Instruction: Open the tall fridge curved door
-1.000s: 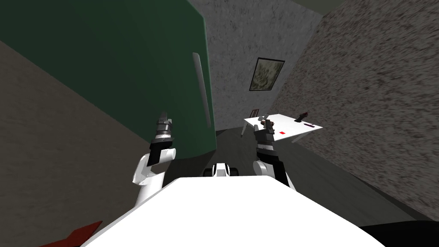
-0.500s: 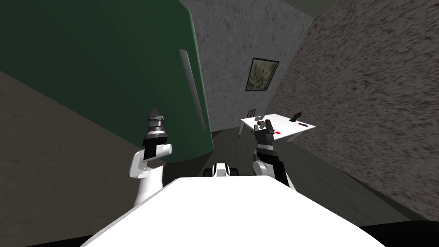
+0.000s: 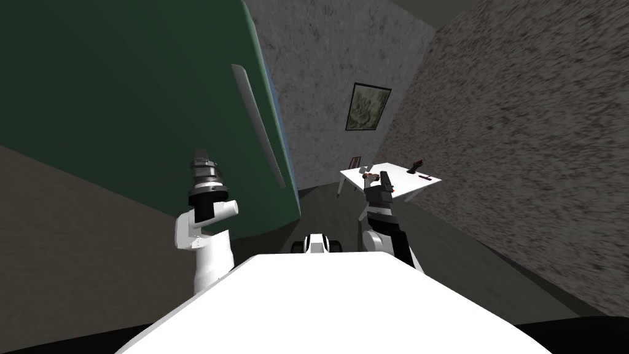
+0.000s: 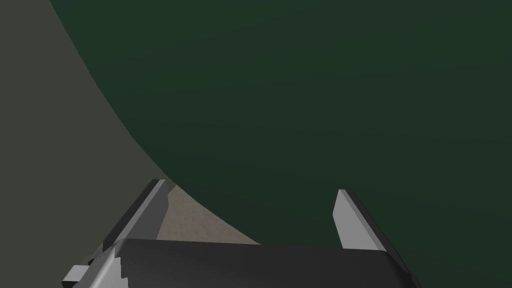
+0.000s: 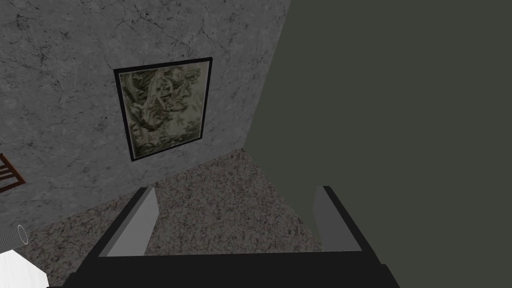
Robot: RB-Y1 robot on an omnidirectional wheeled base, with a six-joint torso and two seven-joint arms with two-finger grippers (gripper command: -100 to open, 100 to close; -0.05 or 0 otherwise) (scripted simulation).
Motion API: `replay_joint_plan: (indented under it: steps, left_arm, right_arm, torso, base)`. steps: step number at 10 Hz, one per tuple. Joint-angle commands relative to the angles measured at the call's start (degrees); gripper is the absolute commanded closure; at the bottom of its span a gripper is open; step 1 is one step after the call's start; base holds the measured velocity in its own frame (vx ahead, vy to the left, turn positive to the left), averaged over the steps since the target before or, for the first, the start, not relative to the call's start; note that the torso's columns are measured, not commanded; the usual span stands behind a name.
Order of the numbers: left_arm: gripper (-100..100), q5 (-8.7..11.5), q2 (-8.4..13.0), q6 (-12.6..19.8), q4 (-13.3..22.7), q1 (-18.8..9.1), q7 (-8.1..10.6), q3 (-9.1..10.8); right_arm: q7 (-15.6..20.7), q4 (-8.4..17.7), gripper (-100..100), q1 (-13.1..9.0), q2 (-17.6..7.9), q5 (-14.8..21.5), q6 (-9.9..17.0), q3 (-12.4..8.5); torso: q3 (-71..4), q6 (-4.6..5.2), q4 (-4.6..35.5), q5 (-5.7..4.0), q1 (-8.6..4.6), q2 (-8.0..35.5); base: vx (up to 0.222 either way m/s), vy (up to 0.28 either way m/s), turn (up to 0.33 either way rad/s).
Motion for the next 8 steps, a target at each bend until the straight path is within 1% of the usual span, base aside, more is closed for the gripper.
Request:
replay_joint_plan:
  steps: [1,2,3,4,5,6,7,8]
  left_arm:
    - [-100,-1.46,0.01,1.97,2.01,-3.75,0.53,4.35]
    - [-100,-1.46,0.01,1.97,2.01,-4.73,0.53,5.4]
    - [-100,-2.33,0.13,3.43,3.24,-6.85,0.96,7.52]
    - [-100,-2.33,0.13,3.43,3.24,-7.61,0.96,8.45]
    - [-100,-3.13,0.26,4.81,4.56,-9.65,1.42,10.44]
    - [-100,-3.13,0.26,4.81,4.56,-10.5,1.42,11.45]
    - [-100,-3.87,0.41,6.08,5.97,-12.32,1.92,13.5]
    - [-100,-3.87,0.41,6.08,5.97,-13.41,1.92,14.4]
  right_arm:
    - [0.0,0.0,0,0.0,0.0,0.0,0.0,0.0]
    - [0.0,0.0,0,0.0,0.0,0.0,0.0,0.0]
    - [0.0,0.0,0,0.0,0.0,0.0,0.0,-0.01]
    - [0.0,0.0,0,0.0,0.0,0.0,0.0,0.0]
    - [0.0,0.0,0,0.0,0.0,0.0,0.0,0.0]
    - [0.0,0.0,0,0.0,0.0,0.0,0.0,0.0]
    - [0.0,0.0,0,0.0,0.0,0.0,0.0,-0.01]
    - [0.0,0.0,0,0.0,0.0,0.0,0.0,0.0]
  torso:
    - [-0.01,-0.03,0.0,0.0,0.07,-0.01]
    - [-0.04,0.0,-0.02,0.0,0.03,-0.06]
    - [-0.03,-0.02,-0.01,0.01,0.09,-0.03]
    - [-0.03,0.0,-0.02,-0.01,-0.04,-0.05]
    - [0.0,-0.03,0.0,0.0,0.05,0.02]
    - [0.01,0.0,0.01,0.0,0.03,0.02]
    - [0.01,-0.04,0.01,0.02,0.13,0.03]
    - [-0.05,0.0,-0.02,0.02,0.04,-0.08]
  base:
    - [0.069,-0.129,-0.083]
    - [0.059,-0.111,-0.04]
    - [0.068,-0.142,-0.078]
    - [0.051,-0.125,-0.046]
    - [0.046,-0.128,-0.093]
    - [0.045,-0.105,-0.04]
    - [0.068,-0.123,-0.073]
    - [0.05,-0.101,-0.034]
